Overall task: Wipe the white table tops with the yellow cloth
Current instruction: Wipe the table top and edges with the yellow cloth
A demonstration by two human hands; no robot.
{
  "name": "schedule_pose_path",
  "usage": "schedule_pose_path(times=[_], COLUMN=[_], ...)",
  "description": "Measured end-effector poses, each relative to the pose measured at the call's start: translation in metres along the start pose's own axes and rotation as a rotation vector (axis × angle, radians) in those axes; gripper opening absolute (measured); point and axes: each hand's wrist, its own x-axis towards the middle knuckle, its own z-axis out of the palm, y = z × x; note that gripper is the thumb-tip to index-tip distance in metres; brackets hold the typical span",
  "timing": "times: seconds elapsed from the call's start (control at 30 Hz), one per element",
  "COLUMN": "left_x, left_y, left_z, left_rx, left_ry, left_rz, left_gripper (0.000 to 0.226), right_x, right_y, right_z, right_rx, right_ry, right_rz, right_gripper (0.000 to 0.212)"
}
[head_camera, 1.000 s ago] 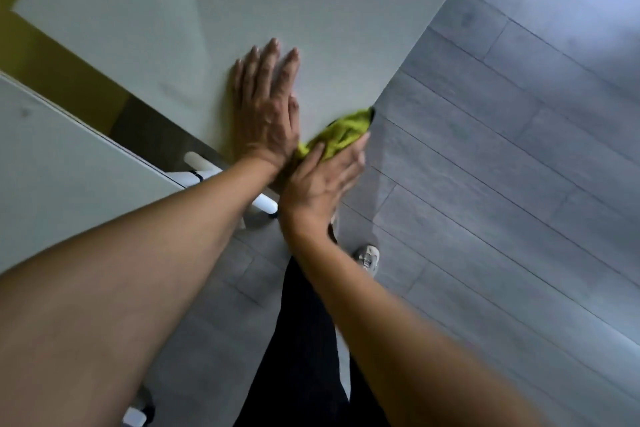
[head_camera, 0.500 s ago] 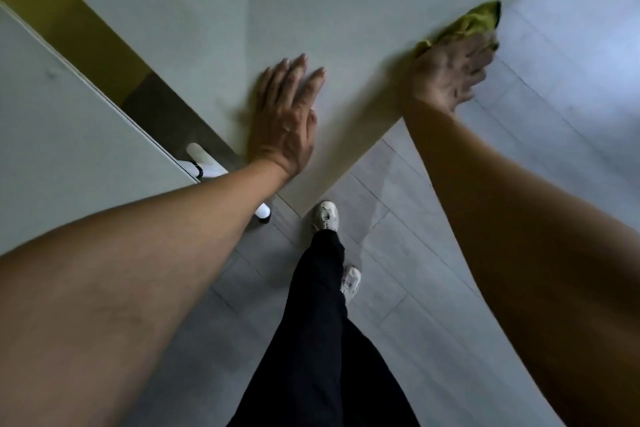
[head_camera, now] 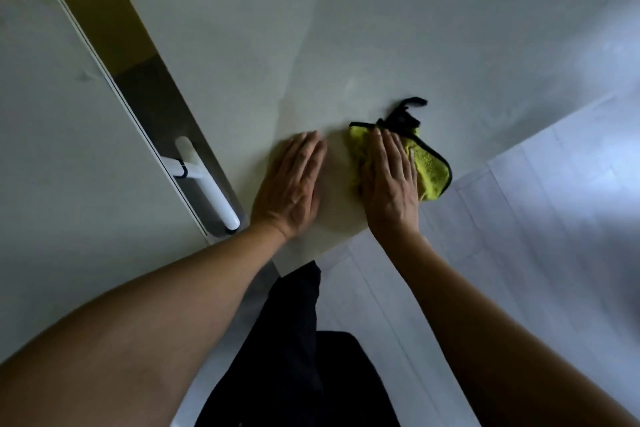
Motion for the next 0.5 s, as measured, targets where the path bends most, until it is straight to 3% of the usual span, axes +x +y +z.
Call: schedule_pose_path(times=[0.23,0.4,0.5], left_x=[-0.004,-0.003,-0.004], left_y=[0.002,0.002,0.002], left_z=[-0.005,-0.006,-0.006], left_rx=[0.003,-0.003,0.023], left_ry=[-0.038,-0.034,-0.032], left_rz=[-0.016,-0.037,-0.035], left_gripper=[0.066,0.065,0.064], right_x=[0.083,0.116,0.125], right_y=[0.002,0.010,0.017], right_z=[-0.002,-0.008,-0.008], right_rx=[-0.034,-0.131,-0.103], right_ry=[-0.010,-0.143,-0.152], right_rz=[-0.193,-0.380,-0.489], right_gripper=[0.053,0.069,0.066])
